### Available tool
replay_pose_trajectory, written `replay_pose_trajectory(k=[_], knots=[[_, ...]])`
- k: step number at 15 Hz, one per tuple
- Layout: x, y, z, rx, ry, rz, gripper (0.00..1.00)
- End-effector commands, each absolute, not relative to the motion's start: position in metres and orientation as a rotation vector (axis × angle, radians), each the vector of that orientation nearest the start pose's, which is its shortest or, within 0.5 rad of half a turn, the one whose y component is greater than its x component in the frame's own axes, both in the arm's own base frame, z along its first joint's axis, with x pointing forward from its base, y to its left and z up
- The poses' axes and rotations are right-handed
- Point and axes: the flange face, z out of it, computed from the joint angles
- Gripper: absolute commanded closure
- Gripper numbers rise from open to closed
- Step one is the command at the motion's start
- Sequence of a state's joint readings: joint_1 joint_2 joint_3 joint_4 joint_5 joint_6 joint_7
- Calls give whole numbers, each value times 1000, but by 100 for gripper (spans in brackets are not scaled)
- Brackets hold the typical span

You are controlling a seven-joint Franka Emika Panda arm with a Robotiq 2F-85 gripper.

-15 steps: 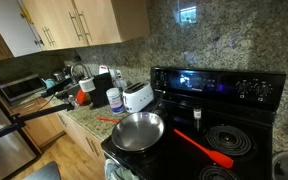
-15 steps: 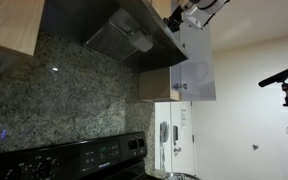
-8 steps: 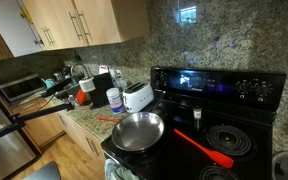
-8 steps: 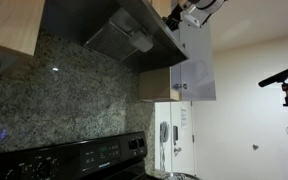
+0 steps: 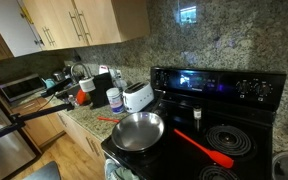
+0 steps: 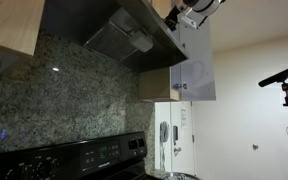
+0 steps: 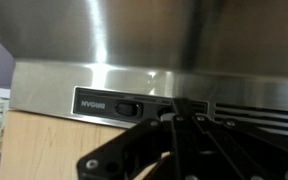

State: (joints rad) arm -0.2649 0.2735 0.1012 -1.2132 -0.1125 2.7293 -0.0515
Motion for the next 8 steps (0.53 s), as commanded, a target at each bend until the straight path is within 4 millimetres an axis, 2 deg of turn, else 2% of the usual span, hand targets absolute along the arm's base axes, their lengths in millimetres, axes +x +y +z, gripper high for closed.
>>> replay_pose_trajectory(k=[1, 8], knots=[[663, -118, 787, -2721, 89, -1967, 100], [665, -133, 787, -2797, 127, -1982, 100]])
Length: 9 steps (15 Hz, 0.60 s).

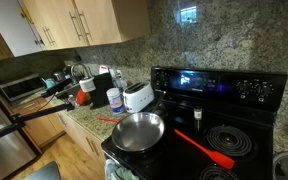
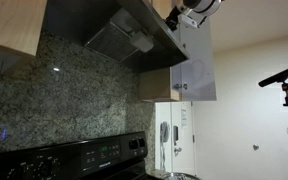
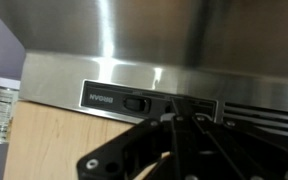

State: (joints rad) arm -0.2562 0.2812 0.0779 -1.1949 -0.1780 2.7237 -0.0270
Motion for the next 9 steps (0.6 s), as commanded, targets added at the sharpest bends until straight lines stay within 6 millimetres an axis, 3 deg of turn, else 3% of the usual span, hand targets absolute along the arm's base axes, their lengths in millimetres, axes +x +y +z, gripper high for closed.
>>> replay_pose_trajectory(k=[1, 9], knots=[[666, -133, 787, -2803, 130, -1976, 100], [666, -134, 792, -2814, 119, -1976, 100]])
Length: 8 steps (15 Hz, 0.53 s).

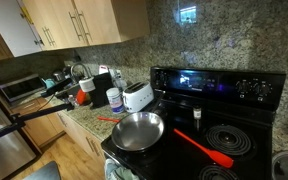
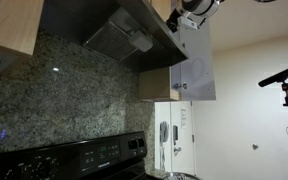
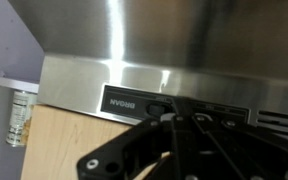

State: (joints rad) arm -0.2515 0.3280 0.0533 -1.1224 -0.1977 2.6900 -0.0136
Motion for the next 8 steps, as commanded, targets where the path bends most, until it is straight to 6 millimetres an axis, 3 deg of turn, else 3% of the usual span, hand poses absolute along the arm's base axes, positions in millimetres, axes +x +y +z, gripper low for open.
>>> replay_pose_trajectory(k=[1, 8], knots=[[663, -134, 796, -2810, 121, -1989, 100], [649, -132, 814, -2781, 105, -2038, 99]])
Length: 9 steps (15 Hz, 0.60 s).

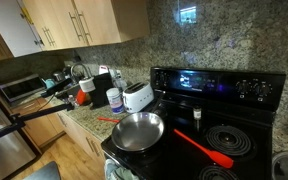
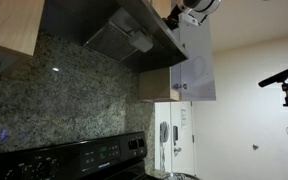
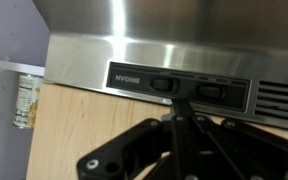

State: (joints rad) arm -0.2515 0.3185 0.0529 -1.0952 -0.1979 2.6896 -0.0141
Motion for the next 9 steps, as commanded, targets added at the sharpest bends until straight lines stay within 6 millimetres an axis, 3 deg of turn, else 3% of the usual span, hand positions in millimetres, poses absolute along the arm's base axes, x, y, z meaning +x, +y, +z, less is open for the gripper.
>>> replay_pose_trajectory(k=[1, 9], knots=[[648, -129, 815, -2776, 91, -2035, 99], [654, -112, 807, -2778, 51, -1973, 99]])
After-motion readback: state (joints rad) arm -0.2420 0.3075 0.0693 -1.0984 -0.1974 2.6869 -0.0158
